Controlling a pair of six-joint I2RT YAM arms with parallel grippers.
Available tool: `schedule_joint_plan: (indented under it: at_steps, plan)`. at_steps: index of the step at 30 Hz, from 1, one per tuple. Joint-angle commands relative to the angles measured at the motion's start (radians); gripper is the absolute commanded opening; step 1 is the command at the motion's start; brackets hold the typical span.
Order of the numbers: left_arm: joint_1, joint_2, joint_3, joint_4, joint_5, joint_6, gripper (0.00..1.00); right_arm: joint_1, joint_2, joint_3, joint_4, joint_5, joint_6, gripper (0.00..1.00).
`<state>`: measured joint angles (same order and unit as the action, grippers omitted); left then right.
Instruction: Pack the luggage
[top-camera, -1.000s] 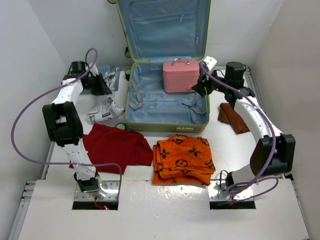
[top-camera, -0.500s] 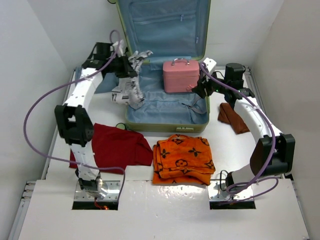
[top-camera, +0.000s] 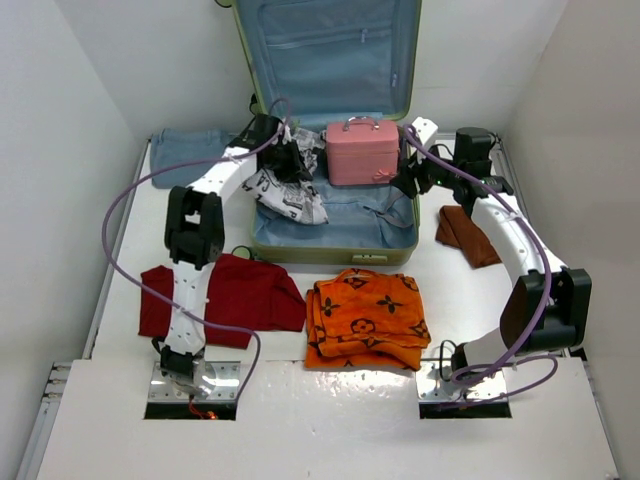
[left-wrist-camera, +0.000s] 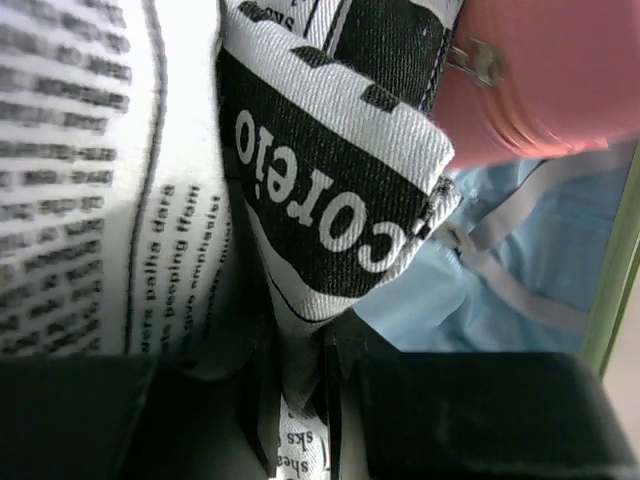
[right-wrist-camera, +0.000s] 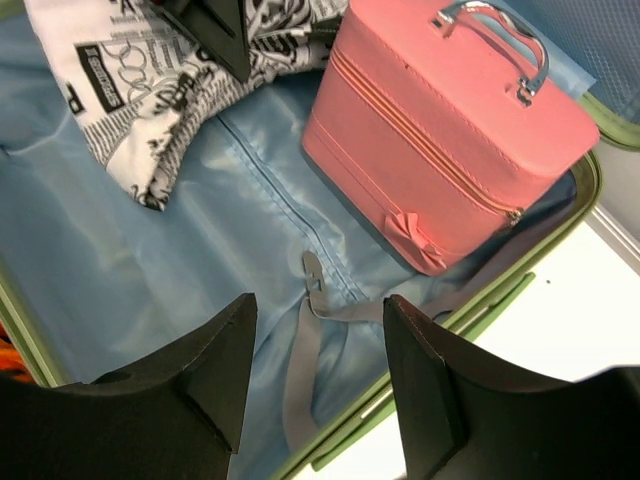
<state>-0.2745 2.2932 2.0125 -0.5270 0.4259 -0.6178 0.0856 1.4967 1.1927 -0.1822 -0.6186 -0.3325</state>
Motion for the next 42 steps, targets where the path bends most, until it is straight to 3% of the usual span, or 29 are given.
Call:
schedule_joint_plan:
  at_steps: [1, 5, 10, 11, 13, 14, 16, 20, 26, 29, 35, 38, 42]
  plan:
    - [-0.043, 0.024, 0.018, 0.157, 0.112, -0.144, 0.00, -0.007, -0.038, 0.015, -0.011, 0.008, -0.019, 0.54]
    - [-0.054, 0.055, 0.026, 0.245, 0.146, -0.247, 0.00, -0.014, -0.039, 0.007, -0.019, 0.019, -0.022, 0.54]
    - [-0.065, 0.055, -0.070, 0.479, 0.174, -0.355, 0.00, -0.014, -0.041, 0.004, -0.037, 0.013, -0.037, 0.54]
    - [-0.065, 0.055, -0.070, 0.479, 0.157, -0.343, 0.13, -0.012, -0.041, 0.004, -0.037, 0.013, -0.039, 0.54]
    - [-0.065, 0.046, -0.070, 0.469, 0.125, -0.309, 0.28, -0.015, -0.039, 0.011, -0.043, 0.010, -0.053, 0.54]
    - [-0.052, 0.032, -0.070, 0.431, 0.076, -0.257, 0.42, -0.012, -0.041, 0.010, -0.046, 0.014, -0.054, 0.54]
    - [-0.029, 0.005, -0.023, 0.341, 0.018, -0.145, 0.59, -0.010, -0.039, 0.008, -0.048, 0.013, -0.057, 0.54]
    - [0.007, -0.085, 0.025, 0.210, -0.139, 0.069, 0.72, -0.014, -0.042, -0.002, -0.028, -0.003, -0.043, 0.55]
    - [0.161, -0.322, -0.073, 0.190, -0.165, 0.298, 0.72, -0.010, -0.046, -0.010, -0.016, -0.010, -0.023, 0.56]
    - [0.274, -0.399, -0.130, 0.158, -0.116, 0.574, 0.71, -0.011, -0.046, -0.015, -0.004, -0.017, -0.019, 0.57]
    - [0.440, -0.278, -0.074, 0.006, -0.087, 0.984, 0.67, -0.014, -0.016, -0.004, 0.009, -0.018, 0.009, 0.57]
    - [0.517, -0.221, -0.074, -0.007, 0.025, 1.087, 0.65, -0.010, 0.002, 0.013, 0.006, -0.018, 0.016, 0.57]
    - [0.526, -0.115, -0.031, -0.028, 0.011, 1.237, 0.65, -0.010, 0.016, 0.031, -0.002, -0.012, 0.026, 0.57]
